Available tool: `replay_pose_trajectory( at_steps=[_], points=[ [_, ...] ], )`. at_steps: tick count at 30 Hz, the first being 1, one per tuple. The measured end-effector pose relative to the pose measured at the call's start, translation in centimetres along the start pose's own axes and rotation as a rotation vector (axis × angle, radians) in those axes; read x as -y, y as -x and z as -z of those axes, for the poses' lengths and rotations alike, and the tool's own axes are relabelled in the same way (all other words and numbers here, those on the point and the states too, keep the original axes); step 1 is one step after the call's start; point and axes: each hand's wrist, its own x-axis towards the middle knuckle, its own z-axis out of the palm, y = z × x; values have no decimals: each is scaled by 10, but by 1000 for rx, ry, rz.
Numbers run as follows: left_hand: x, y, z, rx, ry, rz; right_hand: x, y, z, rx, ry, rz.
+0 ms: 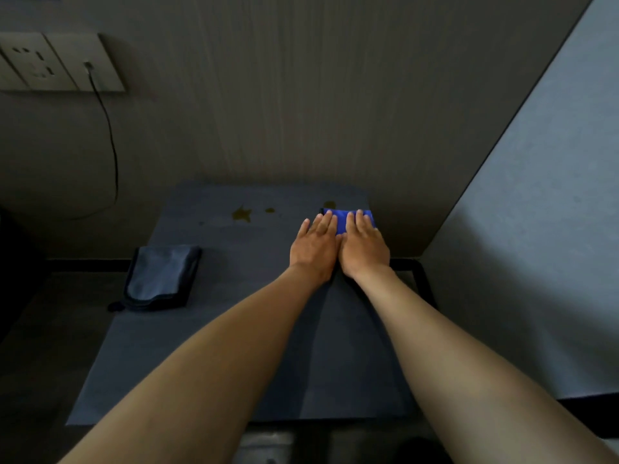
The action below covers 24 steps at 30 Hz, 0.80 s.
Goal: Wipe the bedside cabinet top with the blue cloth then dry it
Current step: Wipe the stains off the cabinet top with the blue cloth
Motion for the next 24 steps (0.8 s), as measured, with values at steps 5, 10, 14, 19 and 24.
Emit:
replay_pose_trajectory(
  at_steps=[5,10,14,19,24],
  points=[
    [5,-45,2,12,-105,41,1,-40,2,-30,-22,3],
    [14,-86,6,36,-109,55,0,-81,1,-64,-28,5],
    [23,-109,9,20,-109,57,2,-109,2,-82,-36,17],
    [37,-121,14,32,-151,55,11,-124,1,-86,-41,7],
    [53,-104,16,27,-198,61,31,-113,0,-73,-42,28]
  ],
)
